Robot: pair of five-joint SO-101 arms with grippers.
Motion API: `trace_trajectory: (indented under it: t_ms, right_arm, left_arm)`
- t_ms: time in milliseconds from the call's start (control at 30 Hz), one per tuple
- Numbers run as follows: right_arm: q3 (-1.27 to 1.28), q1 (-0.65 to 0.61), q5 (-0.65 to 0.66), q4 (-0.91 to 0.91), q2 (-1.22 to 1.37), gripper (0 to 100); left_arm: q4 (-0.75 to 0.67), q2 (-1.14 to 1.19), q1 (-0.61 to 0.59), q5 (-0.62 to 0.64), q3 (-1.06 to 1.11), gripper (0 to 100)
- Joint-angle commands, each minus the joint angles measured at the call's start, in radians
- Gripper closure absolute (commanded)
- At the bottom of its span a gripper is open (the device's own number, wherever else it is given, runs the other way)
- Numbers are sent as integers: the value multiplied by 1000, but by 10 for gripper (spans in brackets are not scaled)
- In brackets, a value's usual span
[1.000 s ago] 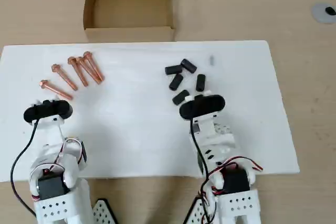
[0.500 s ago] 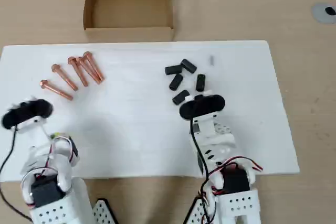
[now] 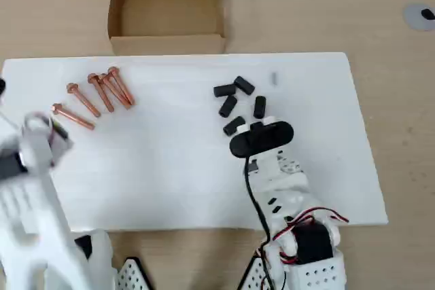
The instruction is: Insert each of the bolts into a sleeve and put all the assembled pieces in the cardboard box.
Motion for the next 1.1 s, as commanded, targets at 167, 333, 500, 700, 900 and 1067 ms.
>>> trace_trajectory:
  t_ms: [167,333,500,700,900,1067]
  right_arm:
    - [-283,30,8,-2,208,987]
    - [-591,87,6,6,671,987]
    - [-981,73,11,92,1090,987]
    - [-1333,-54,170,319,1386,987]
    - [-1524,-62,301,358,1455,987]
    - [-1550,-64,356,390,1489,987]
  left_arm:
    - [137,605,-18,164,-377,919]
    - [132,694,3,290,-476,919]
    - [98,776,17,299,-575,918]
    - [101,883,18,218,-675,916]
    - [101,934,14,25,-750,917]
    - [97,947,-21,41,-741,914]
